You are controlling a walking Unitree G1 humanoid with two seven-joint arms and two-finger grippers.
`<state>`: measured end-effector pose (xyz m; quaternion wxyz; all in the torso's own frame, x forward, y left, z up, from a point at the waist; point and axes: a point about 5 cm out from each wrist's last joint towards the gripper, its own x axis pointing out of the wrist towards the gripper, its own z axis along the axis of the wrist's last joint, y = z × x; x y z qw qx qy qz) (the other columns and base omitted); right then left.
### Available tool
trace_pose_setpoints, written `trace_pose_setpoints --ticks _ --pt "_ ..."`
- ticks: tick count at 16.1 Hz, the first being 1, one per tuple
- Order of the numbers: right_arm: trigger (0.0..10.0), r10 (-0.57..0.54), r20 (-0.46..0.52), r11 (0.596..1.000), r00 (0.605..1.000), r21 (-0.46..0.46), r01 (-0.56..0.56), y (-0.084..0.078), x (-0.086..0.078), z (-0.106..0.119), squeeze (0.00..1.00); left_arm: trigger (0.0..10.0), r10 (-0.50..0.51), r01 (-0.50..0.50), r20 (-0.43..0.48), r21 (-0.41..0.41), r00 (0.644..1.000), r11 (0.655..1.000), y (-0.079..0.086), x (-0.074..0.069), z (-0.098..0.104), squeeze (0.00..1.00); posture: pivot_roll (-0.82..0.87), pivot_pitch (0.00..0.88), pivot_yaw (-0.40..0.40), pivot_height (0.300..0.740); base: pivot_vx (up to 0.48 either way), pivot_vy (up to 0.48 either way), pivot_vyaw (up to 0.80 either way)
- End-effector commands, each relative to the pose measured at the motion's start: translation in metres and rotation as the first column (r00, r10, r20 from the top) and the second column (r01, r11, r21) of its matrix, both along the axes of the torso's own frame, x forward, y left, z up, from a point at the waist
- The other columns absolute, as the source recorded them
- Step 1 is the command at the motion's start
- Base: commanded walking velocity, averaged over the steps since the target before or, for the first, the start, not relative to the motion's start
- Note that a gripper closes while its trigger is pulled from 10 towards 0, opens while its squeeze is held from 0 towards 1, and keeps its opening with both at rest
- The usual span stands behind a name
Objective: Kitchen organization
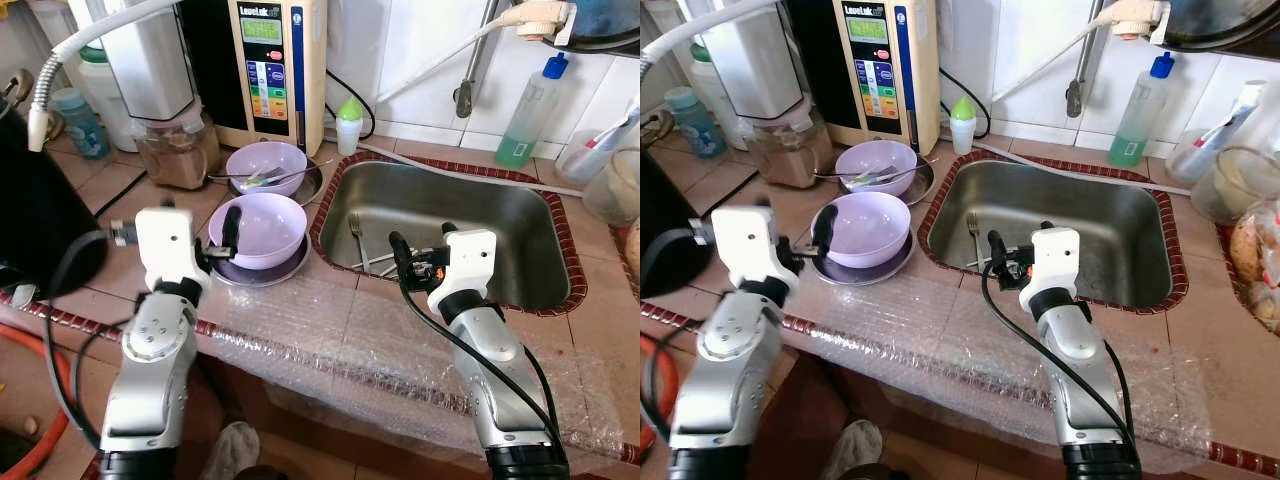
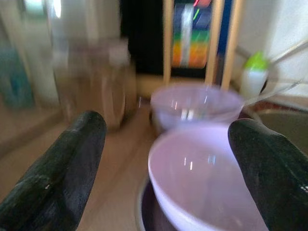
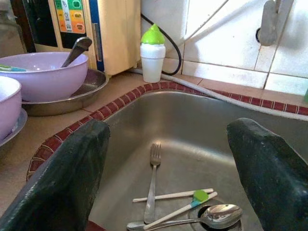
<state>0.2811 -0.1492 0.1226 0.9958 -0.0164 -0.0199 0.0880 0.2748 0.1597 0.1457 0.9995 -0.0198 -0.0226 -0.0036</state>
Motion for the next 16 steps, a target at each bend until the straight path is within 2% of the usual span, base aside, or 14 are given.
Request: trace_pose_setpoints --ticks 1,3,4,8,9,10,13,16 --pt "10.0 -0.004 0.015 1.000 1.000 0.003 0.004 0.000 0.002 0.003 0.00 10.0 0.008 -0.009 -0.022 -0.024 1.000 1.000 0.003 0.003 -0.002 0.00 -0.03 0.000 0.047 0.740 0.000 0.000 0.00" --pt "10.0 -0.004 0.015 1.000 1.000 0.004 0.004 0.001 0.001 0.003 0.00 10.0 -0.010 0.008 -0.038 -0.042 0.999 0.999 0.000 0.005 -0.003 0.00 -0.04 0.000 0.049 0.740 0.000 0.000 0.00" --pt "10.0 -0.004 0.011 1.000 1.000 0.005 0.004 0.002 0.000 0.002 0.00 10.0 -0.023 0.015 -0.076 -0.104 0.997 0.994 -0.002 0.010 -0.007 0.00 -0.04 0.000 0.049 0.740 0.000 0.000 0.00" --pt "10.0 0.000 0.012 1.000 1.000 -0.006 0.000 0.003 -0.001 0.002 0.00 10.0 -0.028 -0.012 -0.176 -0.225 0.984 0.974 -0.003 0.022 -0.012 0.00 -0.05 0.000 0.057 0.740 0.000 0.000 0.00" --pt "10.0 0.000 0.012 1.000 1.000 -0.008 0.000 0.003 0.000 0.002 0.00 9.4 -0.042 -0.007 -0.195 -0.247 0.980 0.969 -0.004 0.023 -0.012 0.00 -0.05 0.000 0.057 0.740 0.000 0.000 0.00" --pt "10.0 0.000 0.012 1.000 1.000 -0.012 0.000 0.004 0.000 0.002 0.00 0.3 -0.073 0.008 -0.223 -0.280 0.972 0.960 -0.007 0.025 -0.012 0.00 -0.05 0.000 0.058 0.740 0.000 0.000 0.00" --pt "10.0 0.002 0.011 1.000 1.000 -0.019 -0.001 0.005 0.000 0.002 0.00 0.0 -0.111 0.002 -0.290 -0.353 0.951 0.936 -0.011 0.027 -0.014 0.00 -0.05 0.000 0.059 0.740 0.000 0.000 0.00" --pt "10.0 0.003 0.009 1.000 1.000 -0.023 -0.002 0.005 0.000 0.001 0.00 0.0 -0.122 -0.006 -0.311 -0.382 0.942 0.924 -0.012 0.027 -0.014 0.00 -0.05 0.000 0.057 0.740 0.000 0.000 0.00"
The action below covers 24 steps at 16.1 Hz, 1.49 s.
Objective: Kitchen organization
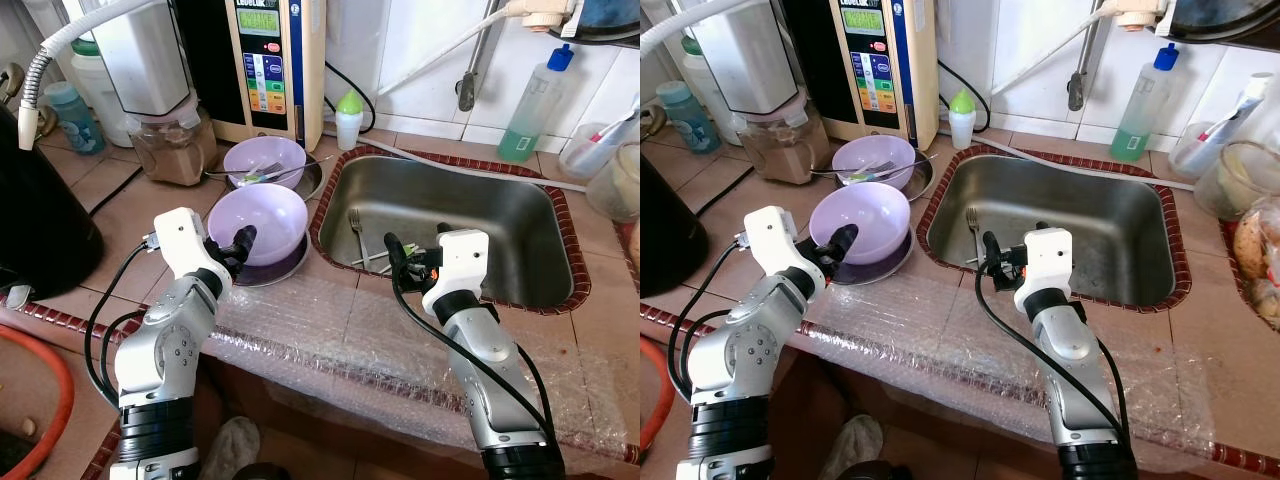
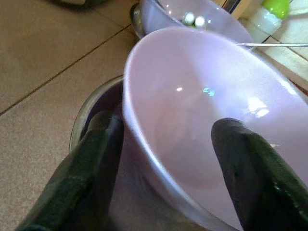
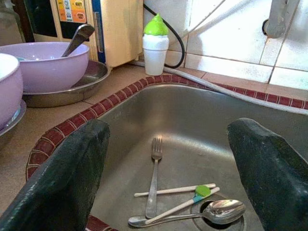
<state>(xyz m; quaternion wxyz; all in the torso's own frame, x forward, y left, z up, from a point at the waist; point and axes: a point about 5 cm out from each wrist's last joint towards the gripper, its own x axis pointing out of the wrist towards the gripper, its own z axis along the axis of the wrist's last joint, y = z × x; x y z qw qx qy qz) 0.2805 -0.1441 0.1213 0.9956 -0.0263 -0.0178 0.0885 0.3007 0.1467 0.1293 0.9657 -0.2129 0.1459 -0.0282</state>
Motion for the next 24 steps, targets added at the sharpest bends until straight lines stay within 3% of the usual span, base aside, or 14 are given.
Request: trace_pose_setpoints --ticks 1,2,12,20,24 --pt "10.0 0.003 0.012 1.000 1.000 -0.003 -0.003 0.000 0.000 0.002 0.00 0.0 0.010 -0.010 -0.007 -0.012 1.000 1.000 0.002 0.001 0.003 0.00 -0.05 0.000 0.057 0.740 0.000 0.000 0.00" --pt "10.0 0.004 0.012 1.000 1.000 -0.009 -0.004 0.000 0.001 0.002 0.00 0.0 0.032 -0.035 -0.053 -0.046 0.998 0.998 0.006 0.001 -0.001 0.00 -0.06 0.000 0.057 0.740 0.000 0.000 0.00" --pt "10.0 0.010 0.018 0.999 1.000 -0.031 -0.010 0.002 0.001 0.002 0.00 0.0 0.064 -0.080 -0.151 -0.100 0.986 0.992 0.011 -0.002 -0.004 0.00 -0.06 0.000 0.056 0.740 0.000 0.000 0.00" --pt "10.0 0.026 0.024 0.999 0.999 -0.033 -0.025 0.003 0.002 0.003 0.00 0.0 0.101 -0.108 -0.145 -0.043 0.984 0.993 0.015 -0.006 -0.007 0.00 -0.05 0.000 0.048 0.740 0.000 0.000 0.00" --pt "10.0 0.113 0.022 0.993 0.993 -0.047 -0.112 0.008 0.004 0.006 0.00 0.0 0.147 -0.141 -0.083 0.077 0.986 0.987 0.022 -0.006 -0.005 0.00 -0.05 0.000 0.050 0.740 0.000 0.000 0.00"
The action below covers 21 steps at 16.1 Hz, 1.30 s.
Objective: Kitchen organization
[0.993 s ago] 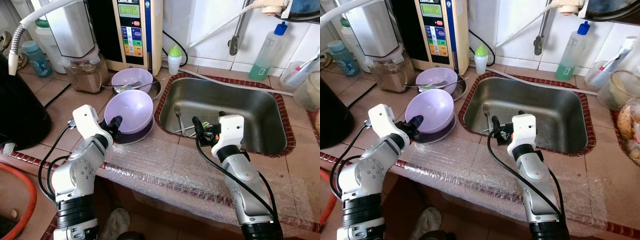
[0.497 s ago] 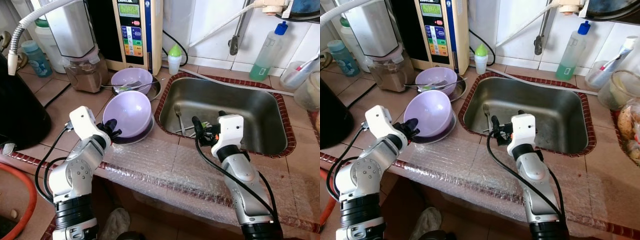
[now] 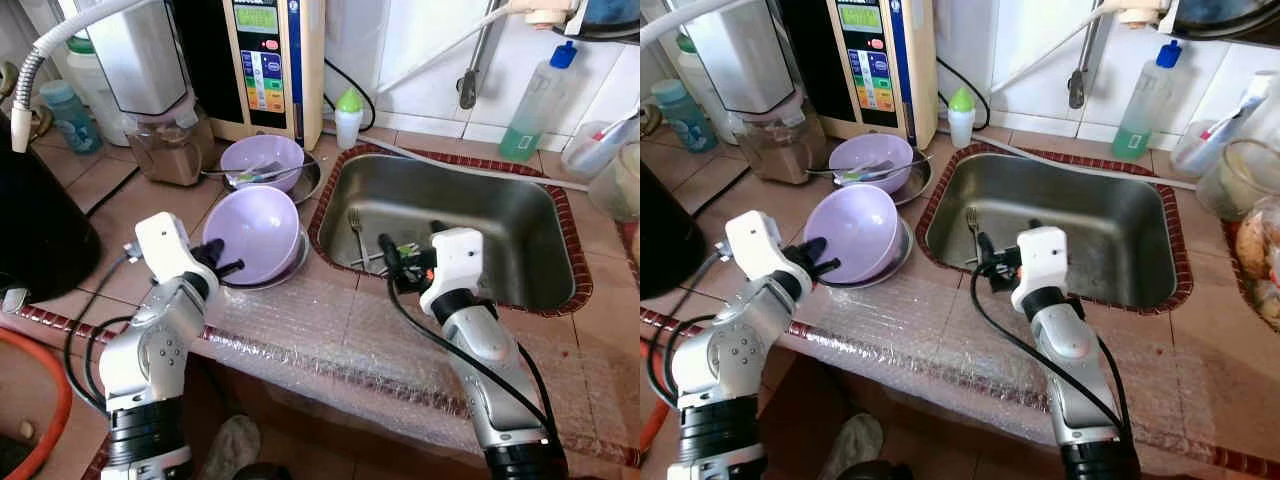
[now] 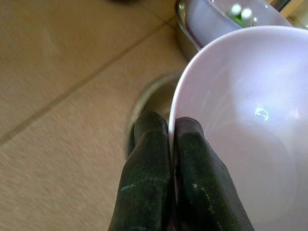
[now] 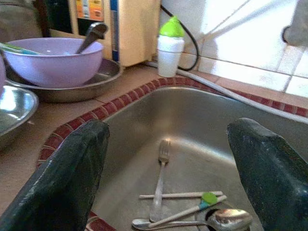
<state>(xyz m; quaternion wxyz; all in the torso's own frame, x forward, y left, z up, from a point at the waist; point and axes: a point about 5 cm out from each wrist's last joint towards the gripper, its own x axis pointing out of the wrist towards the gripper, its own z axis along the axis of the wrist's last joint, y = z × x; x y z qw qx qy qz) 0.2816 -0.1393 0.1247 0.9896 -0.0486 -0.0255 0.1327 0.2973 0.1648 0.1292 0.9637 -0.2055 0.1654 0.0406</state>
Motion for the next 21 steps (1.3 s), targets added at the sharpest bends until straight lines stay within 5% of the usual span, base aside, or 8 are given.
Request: trace_pose_setpoints --ticks 1,6,11,15,21 --pt "10.0 0.034 0.007 0.999 0.999 -0.003 -0.034 0.003 0.003 0.004 0.00 0.0 0.018 -0.017 -0.009 0.057 1.000 0.998 0.005 -0.001 -0.003 0.00 -0.05 0.000 0.050 0.740 0.000 0.000 0.00" --pt "10.0 0.158 0.045 0.986 0.986 0.037 -0.160 0.007 0.009 0.026 0.00 0.0 -0.018 -0.015 0.137 0.238 0.990 0.971 0.005 0.002 0.015 0.00 -0.06 0.000 0.060 0.740 0.000 0.000 0.00" --pt "10.0 0.219 0.045 0.949 0.975 0.222 -0.224 0.041 0.014 0.034 0.00 0.0 -0.100 -0.035 0.347 0.364 0.932 0.931 -0.006 0.004 0.043 0.00 -0.04 0.000 0.045 0.740 0.000 0.000 0.00" --pt "10.0 0.273 0.086 0.910 0.958 0.300 -0.286 0.055 0.015 0.045 0.00 0.0 -0.146 -0.023 0.386 0.400 0.911 0.916 -0.014 0.006 0.045 0.00 -0.06 0.000 0.047 0.740 0.000 0.000 0.00" --pt "10.0 0.325 0.065 0.893 0.943 0.308 -0.329 0.068 0.022 0.047 0.00 0.0 -0.293 0.065 0.482 0.436 0.826 0.898 -0.043 0.012 0.060 0.00 -0.07 0.000 0.044 0.740 0.000 0.000 0.00"
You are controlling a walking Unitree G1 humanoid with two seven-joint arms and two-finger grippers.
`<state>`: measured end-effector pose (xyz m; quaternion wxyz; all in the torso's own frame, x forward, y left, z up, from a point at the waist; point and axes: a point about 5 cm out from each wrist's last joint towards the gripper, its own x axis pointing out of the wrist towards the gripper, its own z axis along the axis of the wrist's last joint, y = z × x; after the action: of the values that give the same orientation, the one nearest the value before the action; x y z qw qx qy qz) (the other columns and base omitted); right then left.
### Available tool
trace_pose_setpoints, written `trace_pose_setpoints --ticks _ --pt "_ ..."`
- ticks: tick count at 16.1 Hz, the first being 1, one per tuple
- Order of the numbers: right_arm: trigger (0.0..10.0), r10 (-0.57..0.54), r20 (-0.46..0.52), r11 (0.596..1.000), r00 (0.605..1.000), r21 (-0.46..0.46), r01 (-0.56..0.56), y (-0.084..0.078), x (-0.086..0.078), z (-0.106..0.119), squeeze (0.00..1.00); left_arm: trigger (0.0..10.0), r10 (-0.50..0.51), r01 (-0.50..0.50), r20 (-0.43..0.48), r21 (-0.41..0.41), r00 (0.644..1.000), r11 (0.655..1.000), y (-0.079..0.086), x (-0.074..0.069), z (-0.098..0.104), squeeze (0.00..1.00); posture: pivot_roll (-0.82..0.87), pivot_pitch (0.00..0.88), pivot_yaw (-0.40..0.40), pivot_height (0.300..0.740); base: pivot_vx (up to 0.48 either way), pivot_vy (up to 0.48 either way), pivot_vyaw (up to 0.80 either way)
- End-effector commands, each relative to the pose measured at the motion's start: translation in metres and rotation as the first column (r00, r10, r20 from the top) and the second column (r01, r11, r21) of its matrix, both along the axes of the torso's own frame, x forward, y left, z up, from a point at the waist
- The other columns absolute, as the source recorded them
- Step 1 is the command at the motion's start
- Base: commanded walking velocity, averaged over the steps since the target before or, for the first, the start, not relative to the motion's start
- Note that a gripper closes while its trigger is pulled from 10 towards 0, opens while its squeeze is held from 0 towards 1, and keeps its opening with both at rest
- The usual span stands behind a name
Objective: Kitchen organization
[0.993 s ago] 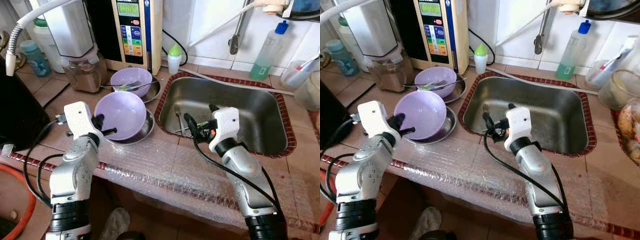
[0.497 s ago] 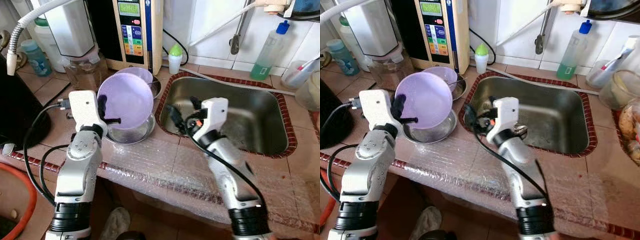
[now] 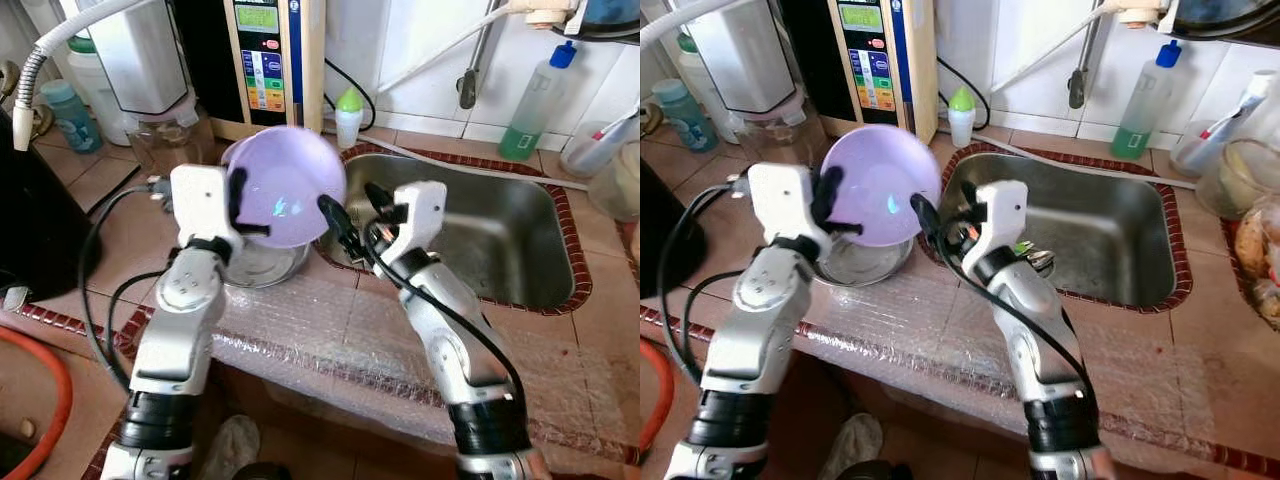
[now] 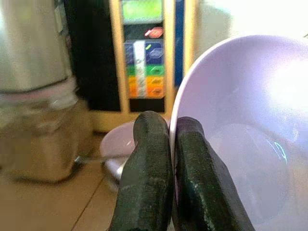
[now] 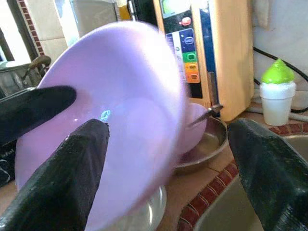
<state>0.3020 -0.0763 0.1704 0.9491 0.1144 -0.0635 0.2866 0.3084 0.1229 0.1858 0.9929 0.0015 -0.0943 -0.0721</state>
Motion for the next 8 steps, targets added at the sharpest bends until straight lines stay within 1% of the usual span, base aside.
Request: trace_pose_setpoints --ticks 1,2,3,5,6,8 --pt "10.0 0.010 -0.005 1.000 1.000 -0.009 -0.010 0.006 0.002 0.001 0.00 0.0 -0.019 0.018 0.026 0.020 0.999 1.000 -0.003 0.001 0.004 0.00 -0.07 0.000 0.044 0.740 0.000 0.000 0.00" --pt "8.0 0.000 -0.012 1.000 1.000 -0.010 0.000 0.008 0.006 0.001 0.00 0.0 -0.045 0.044 0.047 0.026 0.998 0.999 -0.007 -0.002 0.004 0.00 -0.06 0.000 0.042 0.740 0.000 0.000 0.00" --pt "0.0 -0.026 -0.017 1.000 1.000 -0.008 0.026 0.008 0.009 0.001 0.00 0.0 -0.058 0.056 0.049 0.031 0.997 0.998 -0.009 -0.003 0.003 0.00 -0.06 0.000 0.038 0.740 0.000 0.000 0.00" --pt "0.0 -0.081 -0.060 0.997 0.995 0.008 0.082 0.005 0.017 0.000 0.00 0.0 -0.082 0.079 0.067 0.046 0.994 0.996 -0.012 -0.005 0.004 0.00 -0.05 0.000 0.033 0.740 0.000 0.000 0.00" --pt "0.0 -0.097 -0.090 0.994 0.991 0.033 0.101 0.004 0.021 0.002 0.00 0.0 -0.087 0.082 0.082 0.059 0.993 0.995 -0.013 -0.006 0.004 0.00 -0.05 0.000 0.032 0.740 0.000 0.000 0.00" --pt "0.0 -0.106 -0.097 0.992 0.990 0.051 0.111 0.004 0.024 0.010 0.00 0.0 -0.089 0.083 0.093 0.069 0.992 0.994 -0.014 -0.005 0.005 0.00 -0.05 0.000 0.032 0.740 0.000 0.000 0.00"
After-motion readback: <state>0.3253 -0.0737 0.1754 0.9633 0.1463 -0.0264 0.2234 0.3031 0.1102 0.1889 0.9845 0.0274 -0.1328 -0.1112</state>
